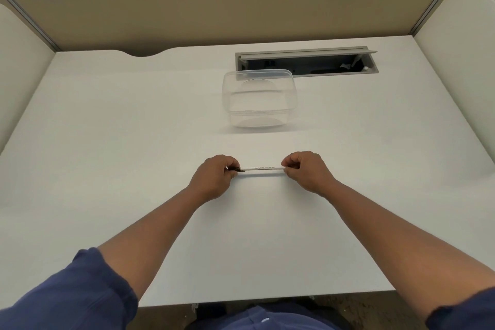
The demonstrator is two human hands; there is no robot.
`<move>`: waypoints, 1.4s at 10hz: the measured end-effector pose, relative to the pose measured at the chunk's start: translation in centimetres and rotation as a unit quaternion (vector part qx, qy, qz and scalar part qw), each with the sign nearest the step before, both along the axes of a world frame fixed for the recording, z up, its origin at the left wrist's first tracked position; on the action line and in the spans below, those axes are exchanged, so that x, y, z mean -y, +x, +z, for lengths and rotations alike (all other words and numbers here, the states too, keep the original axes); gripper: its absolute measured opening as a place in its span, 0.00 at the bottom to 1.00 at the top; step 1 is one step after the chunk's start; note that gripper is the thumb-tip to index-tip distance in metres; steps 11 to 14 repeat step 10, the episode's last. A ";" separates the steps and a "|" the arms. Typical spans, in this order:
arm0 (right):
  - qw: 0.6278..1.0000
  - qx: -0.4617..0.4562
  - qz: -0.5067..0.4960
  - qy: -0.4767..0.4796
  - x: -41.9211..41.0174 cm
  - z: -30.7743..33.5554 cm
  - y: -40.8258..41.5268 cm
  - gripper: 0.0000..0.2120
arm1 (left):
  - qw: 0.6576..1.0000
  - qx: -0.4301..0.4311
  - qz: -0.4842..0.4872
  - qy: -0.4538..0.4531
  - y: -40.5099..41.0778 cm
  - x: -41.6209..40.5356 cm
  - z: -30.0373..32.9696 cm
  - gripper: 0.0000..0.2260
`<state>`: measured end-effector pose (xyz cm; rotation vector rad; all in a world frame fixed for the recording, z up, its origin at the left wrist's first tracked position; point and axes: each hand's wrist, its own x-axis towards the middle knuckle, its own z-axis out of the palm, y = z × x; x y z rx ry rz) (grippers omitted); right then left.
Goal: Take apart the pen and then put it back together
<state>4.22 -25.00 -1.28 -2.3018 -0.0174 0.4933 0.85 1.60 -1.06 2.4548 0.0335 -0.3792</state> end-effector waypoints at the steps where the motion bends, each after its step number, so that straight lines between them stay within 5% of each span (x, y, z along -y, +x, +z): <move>1: 1.000 0.010 0.008 -0.021 -0.2 -0.5 0.4 0.07 | 0.999 0.014 -0.019 0.042 0.3 0.3 -0.7 0.08; 14: 0.996 0.083 -0.009 -0.041 -1.3 -0.5 0.6 0.19 | 0.993 0.108 -0.015 0.049 1.9 0.4 -1.4 0.16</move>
